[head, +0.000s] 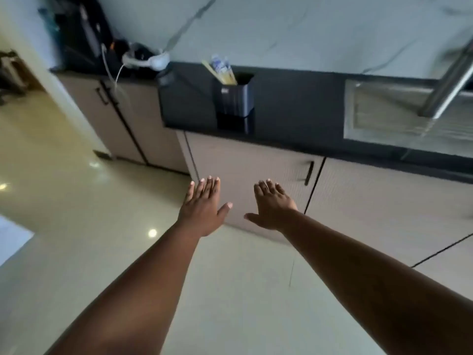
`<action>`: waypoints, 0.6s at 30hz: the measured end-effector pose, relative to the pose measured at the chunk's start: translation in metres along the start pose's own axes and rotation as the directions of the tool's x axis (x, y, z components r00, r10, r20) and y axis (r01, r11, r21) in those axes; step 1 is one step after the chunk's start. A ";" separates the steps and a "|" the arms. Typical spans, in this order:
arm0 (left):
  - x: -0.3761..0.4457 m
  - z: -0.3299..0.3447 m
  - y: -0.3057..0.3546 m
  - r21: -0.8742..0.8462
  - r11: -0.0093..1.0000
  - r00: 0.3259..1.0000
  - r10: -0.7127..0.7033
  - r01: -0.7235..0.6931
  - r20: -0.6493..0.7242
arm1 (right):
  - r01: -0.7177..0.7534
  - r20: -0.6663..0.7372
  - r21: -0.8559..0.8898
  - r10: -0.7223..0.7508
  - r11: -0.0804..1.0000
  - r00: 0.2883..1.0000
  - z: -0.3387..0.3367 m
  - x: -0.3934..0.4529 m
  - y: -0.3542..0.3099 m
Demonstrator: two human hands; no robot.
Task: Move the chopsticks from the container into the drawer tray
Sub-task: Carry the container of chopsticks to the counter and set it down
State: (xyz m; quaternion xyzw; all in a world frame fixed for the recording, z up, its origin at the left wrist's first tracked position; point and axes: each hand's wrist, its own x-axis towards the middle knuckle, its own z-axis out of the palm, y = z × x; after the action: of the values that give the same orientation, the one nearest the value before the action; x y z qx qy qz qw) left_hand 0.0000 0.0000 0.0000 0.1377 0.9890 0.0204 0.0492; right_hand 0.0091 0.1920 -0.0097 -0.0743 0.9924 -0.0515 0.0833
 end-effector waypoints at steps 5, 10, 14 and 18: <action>0.070 -0.041 0.005 0.045 0.992 0.990 0.123 -0.120 -0.063 | -0.071 -0.112 -0.019 0.068 0.997 0.991 -0.049 0.045 0.018; 0.137 -0.086 -0.040 0.118 0.980 0.979 0.173 -0.160 -0.112 | -0.093 -0.176 -0.067 0.080 0.993 0.981 -0.094 0.113 0.004; 0.187 -0.119 -0.086 0.188 0.969 0.966 0.195 -0.163 -0.168 | -0.114 -0.244 -0.031 0.103 0.993 0.964 -0.126 0.168 -0.013; 0.230 -0.125 -0.110 0.251 0.953 0.958 0.216 -0.166 -0.187 | -0.135 -0.295 -0.012 0.126 0.991 0.947 -0.144 0.207 -0.016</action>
State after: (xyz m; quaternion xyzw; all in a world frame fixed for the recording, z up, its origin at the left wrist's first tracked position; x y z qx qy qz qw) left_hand -0.2632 -0.0462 0.0976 0.2352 0.9660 -0.0765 -0.0753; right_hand -0.2156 0.1568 0.1011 -0.0014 0.9972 -0.0402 -0.0629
